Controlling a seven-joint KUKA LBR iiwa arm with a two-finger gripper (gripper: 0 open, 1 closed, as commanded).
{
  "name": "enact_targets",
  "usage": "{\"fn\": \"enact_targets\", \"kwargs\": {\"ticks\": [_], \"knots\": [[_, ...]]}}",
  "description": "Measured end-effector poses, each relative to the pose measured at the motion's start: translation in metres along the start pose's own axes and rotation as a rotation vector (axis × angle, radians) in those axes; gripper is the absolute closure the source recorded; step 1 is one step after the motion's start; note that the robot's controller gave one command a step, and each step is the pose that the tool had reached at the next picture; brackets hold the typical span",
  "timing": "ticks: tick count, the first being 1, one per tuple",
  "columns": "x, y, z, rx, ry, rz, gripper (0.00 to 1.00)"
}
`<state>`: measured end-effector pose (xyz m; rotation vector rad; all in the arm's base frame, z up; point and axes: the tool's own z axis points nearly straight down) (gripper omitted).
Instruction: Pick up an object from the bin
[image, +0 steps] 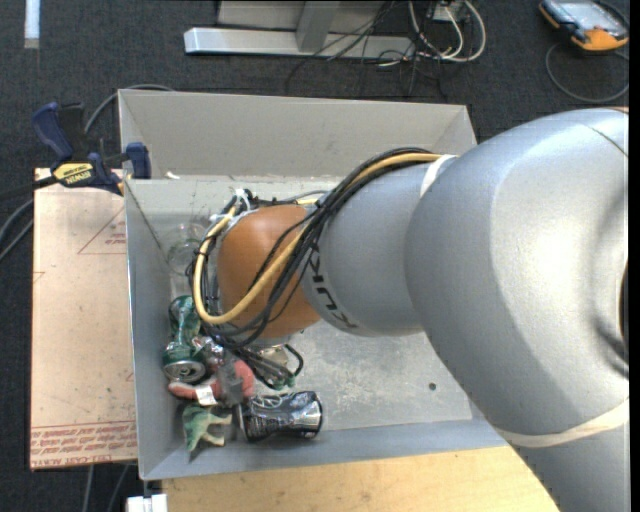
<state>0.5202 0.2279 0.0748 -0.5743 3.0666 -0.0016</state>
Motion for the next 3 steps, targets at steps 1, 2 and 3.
{"fn": "enact_targets", "kwargs": {"ticks": [1, 2, 3], "knots": [[0.001, 0.0, -0.004, -0.001, 0.002, 0.001, 1.0], [0.003, 0.002, -0.015, -0.003, 0.01, 0.0, 1.0], [0.003, 0.002, -0.043, -0.003, 0.011, -0.001, 1.0]]}}
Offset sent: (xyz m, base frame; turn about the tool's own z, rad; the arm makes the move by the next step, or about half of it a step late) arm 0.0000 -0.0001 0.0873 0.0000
